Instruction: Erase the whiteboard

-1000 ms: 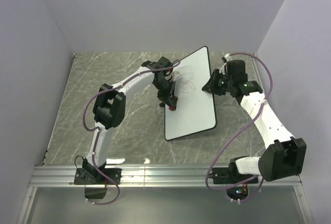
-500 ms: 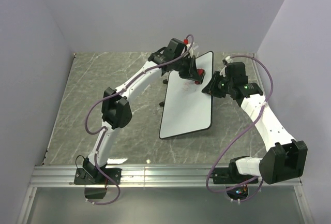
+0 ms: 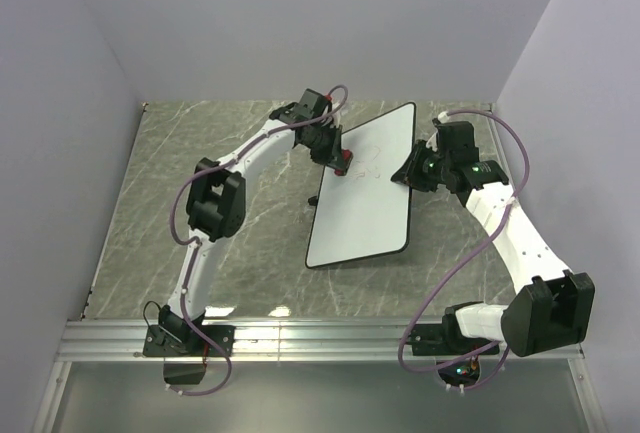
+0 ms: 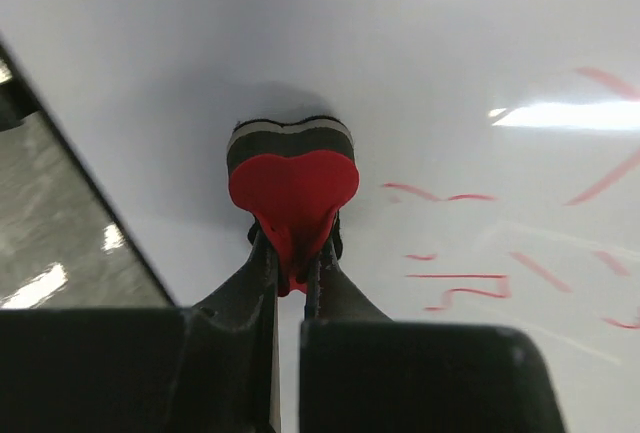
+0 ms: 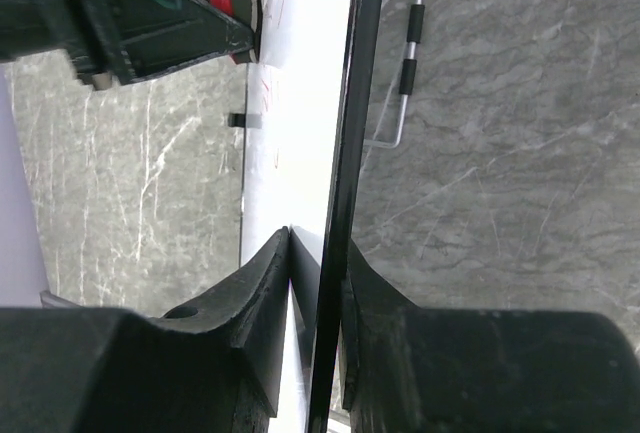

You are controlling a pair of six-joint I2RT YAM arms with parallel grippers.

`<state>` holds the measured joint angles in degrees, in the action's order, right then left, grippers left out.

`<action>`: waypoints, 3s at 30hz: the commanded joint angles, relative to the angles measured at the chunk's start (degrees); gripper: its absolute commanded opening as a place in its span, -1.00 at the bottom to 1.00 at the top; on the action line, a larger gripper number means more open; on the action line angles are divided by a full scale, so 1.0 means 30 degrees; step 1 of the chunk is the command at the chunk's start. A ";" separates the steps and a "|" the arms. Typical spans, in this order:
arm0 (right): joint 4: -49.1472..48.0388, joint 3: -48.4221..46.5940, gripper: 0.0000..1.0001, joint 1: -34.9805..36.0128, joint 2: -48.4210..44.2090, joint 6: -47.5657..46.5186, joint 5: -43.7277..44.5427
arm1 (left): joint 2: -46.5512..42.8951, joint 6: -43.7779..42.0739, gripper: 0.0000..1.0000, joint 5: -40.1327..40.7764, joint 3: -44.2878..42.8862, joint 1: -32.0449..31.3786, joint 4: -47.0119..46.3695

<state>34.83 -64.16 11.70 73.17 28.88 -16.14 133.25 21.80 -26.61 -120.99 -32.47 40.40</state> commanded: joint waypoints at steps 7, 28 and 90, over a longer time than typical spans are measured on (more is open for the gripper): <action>0.1632 0.0323 -1.00 0.1694 0.0689 -0.2567 -0.3321 | 0.0173 -0.4131 -0.99 -0.2232 0.1018 -0.3587 0.2787; 0.2101 0.0235 -1.00 0.1694 0.0426 -0.2567 -0.3145 | 0.1079 -0.2201 -0.99 -0.0947 -0.1333 -0.4327 0.4198; 0.3392 0.0732 -1.00 0.2632 -0.0074 -0.3652 -0.1327 | 0.3661 -0.1261 -0.99 0.2691 -0.0805 -0.2360 0.3788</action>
<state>41.80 -63.07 14.92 69.89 26.70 -14.00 140.14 20.78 -15.64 -129.32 -33.17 40.03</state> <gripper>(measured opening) 0.364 0.072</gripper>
